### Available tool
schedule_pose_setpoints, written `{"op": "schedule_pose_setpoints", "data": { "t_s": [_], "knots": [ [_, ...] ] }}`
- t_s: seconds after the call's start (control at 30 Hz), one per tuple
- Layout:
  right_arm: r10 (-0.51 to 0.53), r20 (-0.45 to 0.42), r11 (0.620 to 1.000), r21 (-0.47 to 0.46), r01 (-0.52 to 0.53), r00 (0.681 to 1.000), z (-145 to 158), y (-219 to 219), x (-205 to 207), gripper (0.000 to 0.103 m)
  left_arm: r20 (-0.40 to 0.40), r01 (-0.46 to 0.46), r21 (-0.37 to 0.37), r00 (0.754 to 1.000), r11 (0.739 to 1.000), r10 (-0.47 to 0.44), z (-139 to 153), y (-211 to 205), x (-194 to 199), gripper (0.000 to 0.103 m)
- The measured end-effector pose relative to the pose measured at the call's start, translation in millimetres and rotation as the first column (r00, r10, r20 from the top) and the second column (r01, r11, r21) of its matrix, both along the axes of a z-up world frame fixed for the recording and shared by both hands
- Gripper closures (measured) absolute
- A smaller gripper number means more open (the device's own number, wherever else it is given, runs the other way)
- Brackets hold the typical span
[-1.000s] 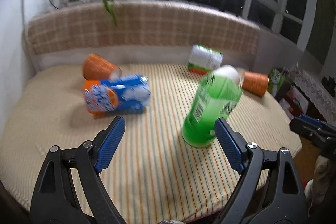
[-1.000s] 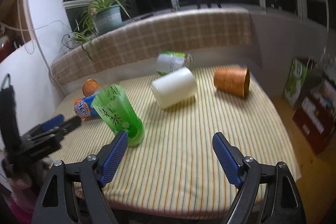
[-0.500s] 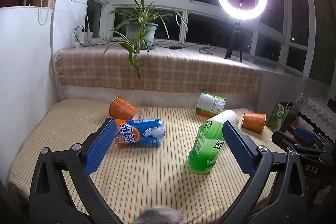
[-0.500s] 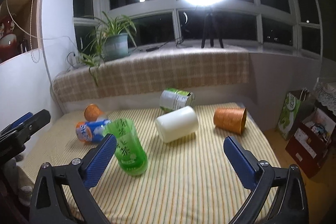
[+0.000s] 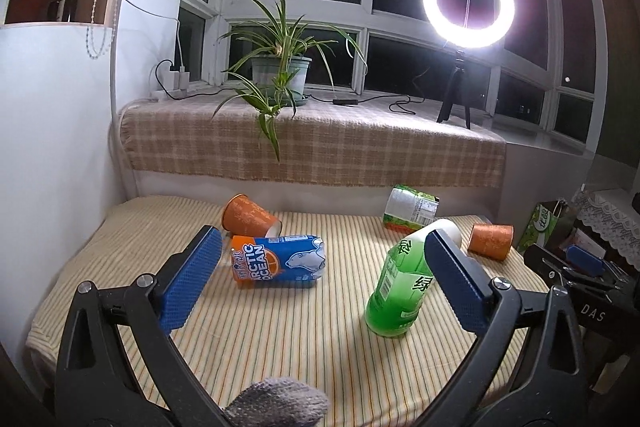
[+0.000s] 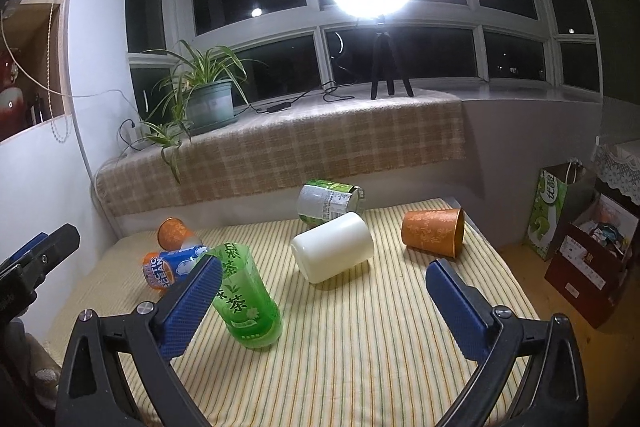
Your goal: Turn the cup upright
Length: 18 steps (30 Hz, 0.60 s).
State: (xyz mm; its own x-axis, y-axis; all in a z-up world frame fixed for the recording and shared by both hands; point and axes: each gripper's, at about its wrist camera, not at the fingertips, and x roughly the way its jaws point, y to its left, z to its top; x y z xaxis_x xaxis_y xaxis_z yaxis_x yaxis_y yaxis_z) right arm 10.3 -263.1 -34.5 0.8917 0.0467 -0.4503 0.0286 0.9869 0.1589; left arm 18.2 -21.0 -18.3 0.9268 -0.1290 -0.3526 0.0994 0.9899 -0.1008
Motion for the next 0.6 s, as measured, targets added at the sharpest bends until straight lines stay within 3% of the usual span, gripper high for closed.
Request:
{"op": "schedule_pose_setpoints", "data": {
  "t_s": [0.6],
  "knots": [
    [0.010, -0.015, 1.000, 0.009, -0.009, 1.000, -3.0, 1.6, 3.8, 0.000, -0.006, 0.004, 0.009, 1.000, 1.000, -0.004, 0.3, 2.2, 0.1, 0.000]
  ]
}}
